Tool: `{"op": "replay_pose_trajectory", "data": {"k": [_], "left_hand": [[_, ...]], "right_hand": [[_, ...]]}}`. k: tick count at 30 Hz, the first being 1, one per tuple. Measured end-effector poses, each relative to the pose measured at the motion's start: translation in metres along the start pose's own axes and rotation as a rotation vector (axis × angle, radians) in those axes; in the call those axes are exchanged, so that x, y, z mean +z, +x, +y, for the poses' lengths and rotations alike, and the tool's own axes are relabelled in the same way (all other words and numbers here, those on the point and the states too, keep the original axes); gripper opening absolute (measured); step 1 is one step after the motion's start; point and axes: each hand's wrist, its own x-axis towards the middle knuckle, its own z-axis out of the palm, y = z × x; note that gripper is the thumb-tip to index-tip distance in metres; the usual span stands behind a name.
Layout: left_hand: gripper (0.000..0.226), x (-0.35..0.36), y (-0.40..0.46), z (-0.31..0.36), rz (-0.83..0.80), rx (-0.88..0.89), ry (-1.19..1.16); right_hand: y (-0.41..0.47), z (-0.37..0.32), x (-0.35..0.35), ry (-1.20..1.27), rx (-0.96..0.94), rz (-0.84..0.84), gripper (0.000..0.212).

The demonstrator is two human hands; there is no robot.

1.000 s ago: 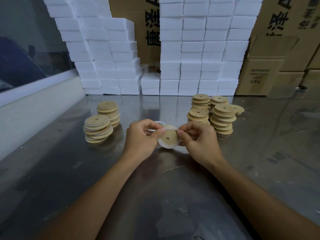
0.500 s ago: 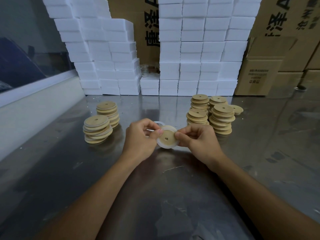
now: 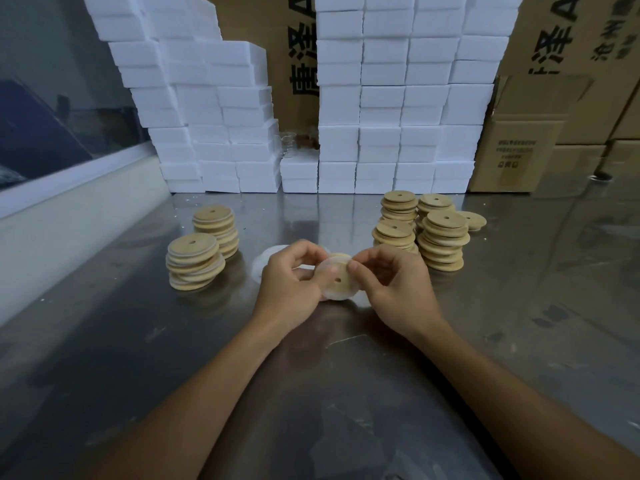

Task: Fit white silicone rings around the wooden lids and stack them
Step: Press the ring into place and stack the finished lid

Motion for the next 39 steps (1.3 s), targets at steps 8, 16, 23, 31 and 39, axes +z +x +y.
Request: {"op": "replay_pose_trajectory", "data": {"k": [8, 16, 23, 31, 39], "left_hand": [[0.015, 0.002, -0.003, 0.004, 0.039, 0.004, -0.063], [0.01, 0.002, -0.003, 0.006, 0.058, -0.107, -0.121], [0.014, 0.001, -0.003, 0.009, 0.095, -0.162, -0.137], [0.01, 0.003, -0.005, 0.016, 0.092, -0.259, -0.306], [0.009, -0.001, -0.004, 0.018, 0.097, -0.271, -0.329]], "right_hand": [[0.0, -0.004, 0.002, -0.02, -0.06, 0.026, 0.005], [0.006, -0.002, -0.004, 0.061, 0.038, -0.029, 0.001], [0.004, 0.002, -0.005, 0.184, 0.113, -0.104, 0.008], [0.007, 0.0, -0.006, 0.278, 0.149, -0.072, 0.004], [0.003, -0.002, -0.005, 0.357, 0.171, -0.107, 0.004]]}}
